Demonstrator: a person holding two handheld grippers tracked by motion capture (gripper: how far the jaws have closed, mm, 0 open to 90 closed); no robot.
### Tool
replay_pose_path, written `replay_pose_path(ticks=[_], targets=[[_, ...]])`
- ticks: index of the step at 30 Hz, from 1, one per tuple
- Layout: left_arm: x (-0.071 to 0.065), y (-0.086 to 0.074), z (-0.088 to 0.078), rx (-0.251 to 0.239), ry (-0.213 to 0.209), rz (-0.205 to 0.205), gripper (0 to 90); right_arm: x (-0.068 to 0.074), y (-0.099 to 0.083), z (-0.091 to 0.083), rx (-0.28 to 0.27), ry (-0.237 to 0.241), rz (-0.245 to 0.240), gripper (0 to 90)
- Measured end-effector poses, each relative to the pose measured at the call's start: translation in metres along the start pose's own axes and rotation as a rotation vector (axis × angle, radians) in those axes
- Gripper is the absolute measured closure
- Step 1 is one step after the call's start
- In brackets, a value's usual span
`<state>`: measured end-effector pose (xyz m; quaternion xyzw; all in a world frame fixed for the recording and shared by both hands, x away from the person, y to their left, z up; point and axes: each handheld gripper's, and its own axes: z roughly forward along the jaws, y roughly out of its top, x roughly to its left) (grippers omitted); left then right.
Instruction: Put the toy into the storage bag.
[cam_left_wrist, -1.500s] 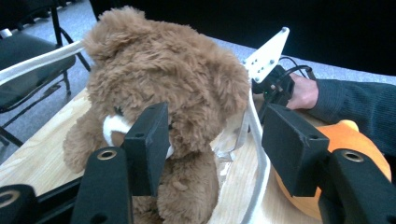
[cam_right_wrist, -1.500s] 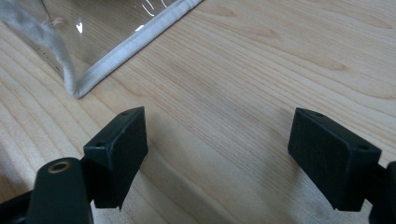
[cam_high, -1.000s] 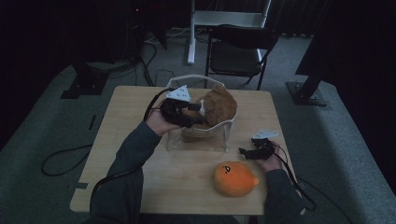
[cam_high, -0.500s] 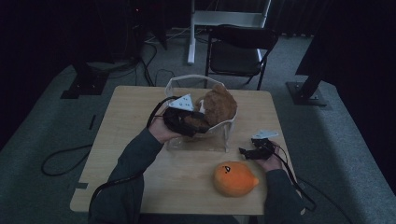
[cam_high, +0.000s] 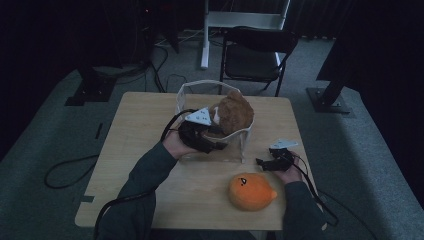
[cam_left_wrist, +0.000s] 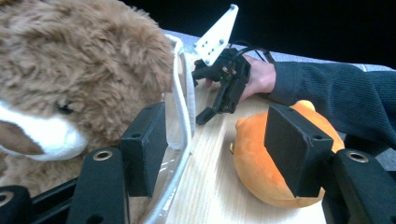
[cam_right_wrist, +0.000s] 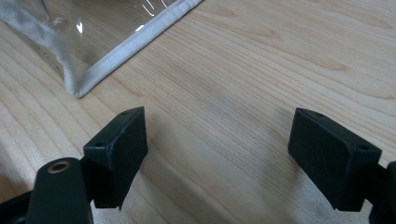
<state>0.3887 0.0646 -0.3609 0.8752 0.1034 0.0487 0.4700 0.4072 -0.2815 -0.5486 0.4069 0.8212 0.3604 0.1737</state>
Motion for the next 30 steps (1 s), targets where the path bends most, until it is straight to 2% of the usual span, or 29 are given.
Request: replay_pose_path(ticks=[8, 17, 30], targets=[[-0.007, -0.004, 0.005, -0.002, -0.016, 0.009, 39.9, 0.0, 0.0, 0.0, -0.001, 0.0, 0.0, 18.9], [-0.018, -0.011, 0.016, 0.003, -0.043, 0.046, 40.1, 0.0, 0.0, 0.0, -0.001, -0.001, -0.001, 18.9], [-0.025, -0.015, 0.032, 0.013, -0.08, 0.052, 38.6, 0.0, 0.0, 0.0, -0.001, -0.001, -0.002, 18.8]])
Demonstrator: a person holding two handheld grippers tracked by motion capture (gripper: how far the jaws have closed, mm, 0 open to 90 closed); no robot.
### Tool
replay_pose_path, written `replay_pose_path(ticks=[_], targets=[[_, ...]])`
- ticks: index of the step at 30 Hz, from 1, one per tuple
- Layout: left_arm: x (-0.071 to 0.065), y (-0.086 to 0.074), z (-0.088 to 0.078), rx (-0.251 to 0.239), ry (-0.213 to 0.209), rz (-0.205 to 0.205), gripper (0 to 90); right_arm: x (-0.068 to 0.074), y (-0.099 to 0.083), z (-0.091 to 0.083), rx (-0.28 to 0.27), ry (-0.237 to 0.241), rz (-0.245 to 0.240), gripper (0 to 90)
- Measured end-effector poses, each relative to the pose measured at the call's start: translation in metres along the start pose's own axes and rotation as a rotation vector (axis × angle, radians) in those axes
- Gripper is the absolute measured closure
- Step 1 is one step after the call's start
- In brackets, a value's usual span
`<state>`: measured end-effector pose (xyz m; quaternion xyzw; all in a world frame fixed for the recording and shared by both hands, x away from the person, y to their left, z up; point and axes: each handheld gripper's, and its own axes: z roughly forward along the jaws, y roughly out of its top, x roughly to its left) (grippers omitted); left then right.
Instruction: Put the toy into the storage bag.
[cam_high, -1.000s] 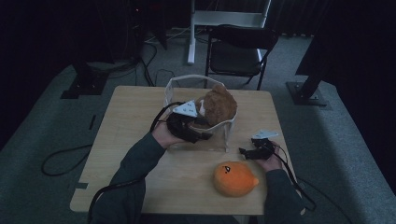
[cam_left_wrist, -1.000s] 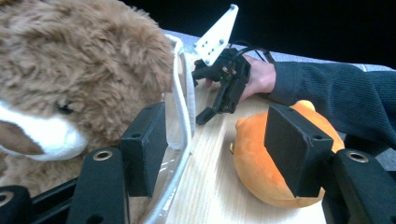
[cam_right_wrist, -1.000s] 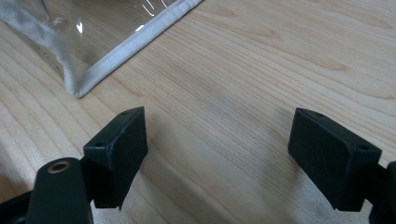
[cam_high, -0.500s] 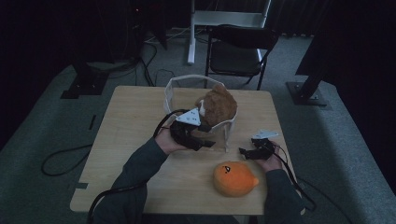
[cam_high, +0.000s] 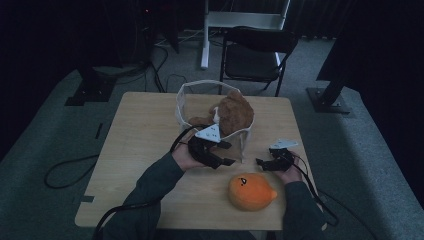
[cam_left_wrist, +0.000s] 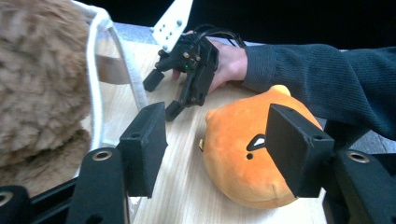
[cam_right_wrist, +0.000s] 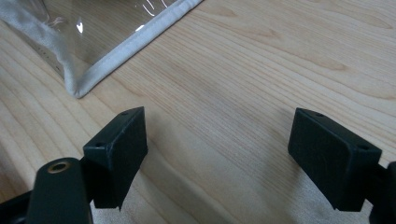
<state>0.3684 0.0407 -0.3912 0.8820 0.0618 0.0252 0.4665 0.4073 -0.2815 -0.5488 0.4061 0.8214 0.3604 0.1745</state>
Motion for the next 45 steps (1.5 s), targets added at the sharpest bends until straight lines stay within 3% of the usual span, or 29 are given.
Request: replay_pose_path(ticks=[22, 32, 35, 39, 45], targets=[[-0.016, -0.008, 0.043, 0.034, -0.11, 0.001, 32.6, 0.0, 0.0, 0.0, 0.0, 0.001, 0.0, 18.7], [-0.028, -0.011, 0.061, 0.049, -0.172, 0.023, 27.6, 0.0, 0.0, 0.0, 0.0, 0.001, 0.0, 18.6], [-0.028, -0.014, 0.068, 0.058, -0.171, 0.008, 25.9, 0.0, 0.0, 0.0, 0.0, 0.001, 0.0, 18.6], [-0.025, -0.023, 0.083, 0.107, -0.184, -0.023, 24.9, 0.0, 0.0, 0.0, 0.0, 0.001, 0.0, 18.6], [-0.019, -0.037, 0.093, 0.148, -0.25, -0.084, 16.5, 0.0, 0.0, 0.0, 0.001, 0.003, -0.002, 18.4]])
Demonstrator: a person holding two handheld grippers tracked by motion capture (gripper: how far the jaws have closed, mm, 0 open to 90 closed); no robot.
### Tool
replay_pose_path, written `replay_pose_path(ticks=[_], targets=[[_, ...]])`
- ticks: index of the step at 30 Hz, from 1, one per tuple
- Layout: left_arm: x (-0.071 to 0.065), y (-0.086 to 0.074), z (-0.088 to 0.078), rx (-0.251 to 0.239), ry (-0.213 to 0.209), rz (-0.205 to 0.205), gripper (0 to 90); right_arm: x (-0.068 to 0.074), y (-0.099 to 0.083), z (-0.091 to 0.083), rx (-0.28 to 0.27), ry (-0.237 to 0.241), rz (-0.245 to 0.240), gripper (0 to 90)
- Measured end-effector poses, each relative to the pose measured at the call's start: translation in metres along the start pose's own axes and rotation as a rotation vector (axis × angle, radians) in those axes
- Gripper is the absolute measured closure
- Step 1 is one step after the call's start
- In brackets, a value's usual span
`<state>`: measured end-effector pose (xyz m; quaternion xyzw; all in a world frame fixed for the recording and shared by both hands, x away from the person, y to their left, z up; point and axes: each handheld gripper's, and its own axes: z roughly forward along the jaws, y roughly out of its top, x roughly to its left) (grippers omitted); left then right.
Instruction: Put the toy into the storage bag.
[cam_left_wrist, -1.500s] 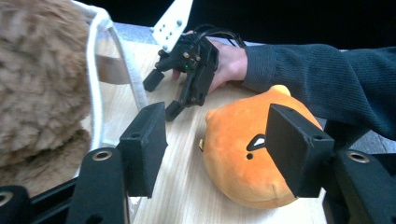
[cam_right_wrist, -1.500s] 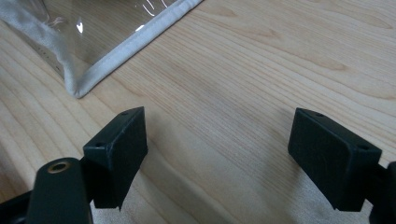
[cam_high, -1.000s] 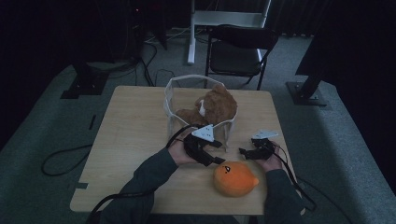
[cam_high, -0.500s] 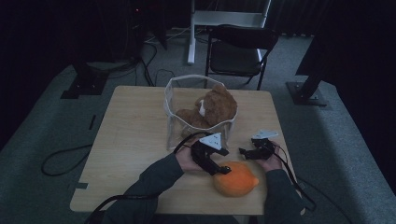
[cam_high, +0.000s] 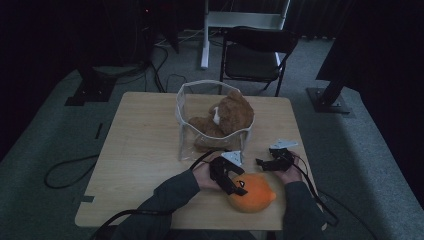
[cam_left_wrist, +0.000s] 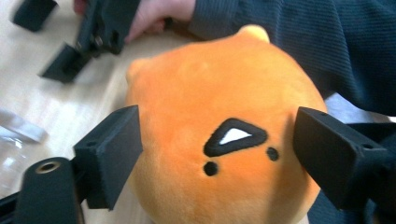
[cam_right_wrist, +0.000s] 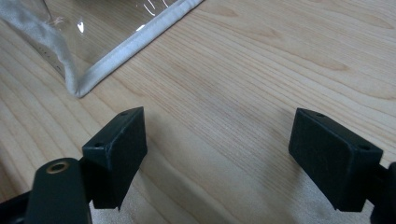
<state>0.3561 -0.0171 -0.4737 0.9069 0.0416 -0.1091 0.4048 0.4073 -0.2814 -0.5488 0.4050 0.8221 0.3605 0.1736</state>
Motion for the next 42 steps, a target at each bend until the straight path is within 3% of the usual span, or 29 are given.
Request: replay_pose_path(ticks=[4, 9, 14, 16, 26, 27, 35, 42], targets=[[0.002, -0.005, 0.0, -0.005, -0.01, -0.022, 16.5, 0.0, 0.0, 0.0, 0.0, 0.001, -0.001, 18.4], [0.01, -0.012, 0.003, 0.009, -0.061, -0.072, 18.7, 0.0, 0.0, 0.0, 0.0, 0.001, -0.001, 18.4], [0.011, -0.012, 0.002, 0.012, -0.068, -0.084, 21.4, 0.0, 0.0, 0.0, 0.0, 0.001, -0.001, 18.4], [0.011, -0.012, 0.002, 0.018, -0.067, -0.081, 28.8, 0.0, 0.0, 0.0, 0.0, 0.001, -0.001, 18.4], [0.001, -0.011, -0.002, 0.008, -0.007, -0.033, 50.7, 0.0, 0.0, 0.0, 0.0, 0.001, -0.002, 18.4], [-0.003, -0.008, -0.005, 0.008, 0.012, -0.009, 53.3, 0.0, 0.0, 0.0, 0.0, 0.002, -0.003, 18.4], [-0.012, -0.008, -0.013, -0.015, 0.062, 0.021, 59.0, 0.0, 0.0, 0.0, 0.0, 0.003, -0.002, 18.3], [-0.01, -0.012, -0.033, -0.054, 0.121, 0.009, 61.5, 0.0, 0.0, 0.0, 0.0, 0.003, -0.002, 18.3]])
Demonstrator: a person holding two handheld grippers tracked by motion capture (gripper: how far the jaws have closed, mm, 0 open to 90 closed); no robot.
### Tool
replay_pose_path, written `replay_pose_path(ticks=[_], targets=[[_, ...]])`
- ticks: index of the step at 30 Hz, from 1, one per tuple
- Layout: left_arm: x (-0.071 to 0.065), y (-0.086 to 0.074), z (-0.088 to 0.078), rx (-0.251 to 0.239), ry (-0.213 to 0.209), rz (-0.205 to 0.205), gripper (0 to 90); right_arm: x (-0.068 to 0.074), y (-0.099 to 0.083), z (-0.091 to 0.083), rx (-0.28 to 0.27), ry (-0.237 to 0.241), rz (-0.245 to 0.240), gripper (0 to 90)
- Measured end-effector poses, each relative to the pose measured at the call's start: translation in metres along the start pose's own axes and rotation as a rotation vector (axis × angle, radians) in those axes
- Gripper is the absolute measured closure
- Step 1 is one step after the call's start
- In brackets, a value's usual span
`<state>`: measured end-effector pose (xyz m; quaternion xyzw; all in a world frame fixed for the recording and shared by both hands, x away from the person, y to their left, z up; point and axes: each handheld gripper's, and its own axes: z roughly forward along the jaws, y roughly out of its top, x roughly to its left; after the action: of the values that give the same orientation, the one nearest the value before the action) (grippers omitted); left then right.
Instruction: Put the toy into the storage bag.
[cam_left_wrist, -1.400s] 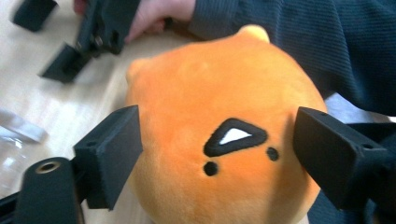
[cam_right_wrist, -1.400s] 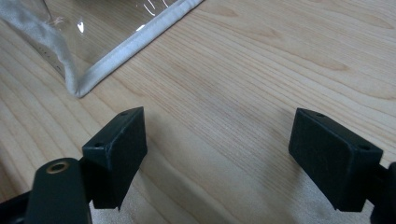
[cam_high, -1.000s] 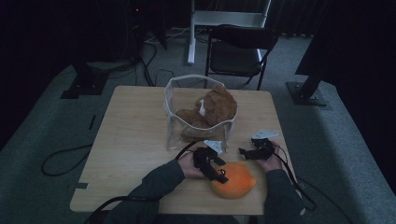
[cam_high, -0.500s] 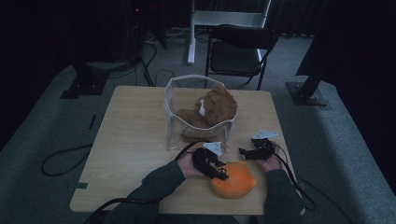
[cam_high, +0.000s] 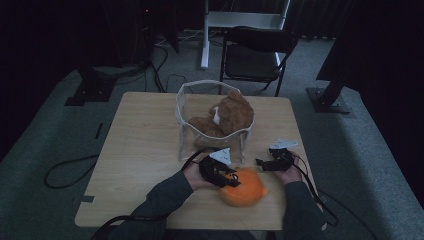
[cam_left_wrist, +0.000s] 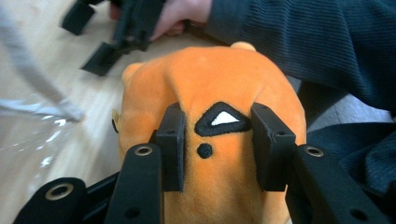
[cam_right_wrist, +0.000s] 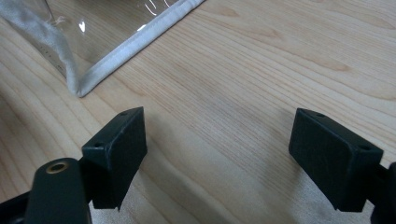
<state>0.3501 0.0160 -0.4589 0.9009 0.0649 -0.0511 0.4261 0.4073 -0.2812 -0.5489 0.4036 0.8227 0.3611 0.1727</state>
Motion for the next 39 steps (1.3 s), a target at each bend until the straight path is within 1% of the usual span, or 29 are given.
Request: replay_pose_path(ticks=[4, 5, 6, 8, 9, 15, 22, 25, 27, 33, 39], targets=[[0.003, -0.003, -0.011, -0.038, 0.032, -0.018, 63.3, 0.0, 0.0, 0.0, 0.0, 0.0, 0.0, 18.3], [0.003, -0.003, -0.011, -0.038, 0.032, -0.018, 63.8, 0.0, 0.0, 0.0, 0.0, 0.0, 0.0, 18.3], [0.005, -0.004, -0.016, -0.047, 0.044, -0.02, 64.0, 0.0, 0.0, 0.0, 0.0, 0.0, 0.0, 18.3], [0.005, -0.004, -0.016, -0.047, 0.044, -0.02, 64.3, 0.0, 0.0, 0.0, 0.0, 0.0, -0.001, 18.3], [0.005, -0.004, -0.021, -0.056, 0.056, -0.019, 64.3, 0.0, 0.0, 0.0, 0.0, 0.0, -0.001, 18.3], [0.007, -0.006, -0.032, -0.077, 0.089, -0.023, 66.3, 0.0, 0.0, 0.0, 0.0, 0.0, -0.001, 18.3], [0.006, -0.007, -0.047, -0.104, 0.111, -0.018, 66.4, 0.0, 0.0, 0.0, 0.0, 0.0, -0.001, 18.3], [0.005, -0.007, -0.051, -0.116, 0.116, -0.017, 66.4, 0.0, 0.0, 0.0, 0.0, 0.0, -0.001, 18.3], [0.004, -0.005, -0.057, -0.125, 0.12, -0.009, 66.4, 0.0, 0.0, 0.0, 0.0, 0.0, -0.001, 18.3], [0.003, -0.003, -0.066, -0.152, 0.121, -0.003, 66.4, 0.0, 0.0, 0.0, 0.0, 0.0, -0.001, 18.3], [0.003, 0.0, -0.075, -0.166, 0.117, 0.003, 66.4, 0.0, 0.0, 0.0, 0.0, 0.0, -0.001, 18.3]])
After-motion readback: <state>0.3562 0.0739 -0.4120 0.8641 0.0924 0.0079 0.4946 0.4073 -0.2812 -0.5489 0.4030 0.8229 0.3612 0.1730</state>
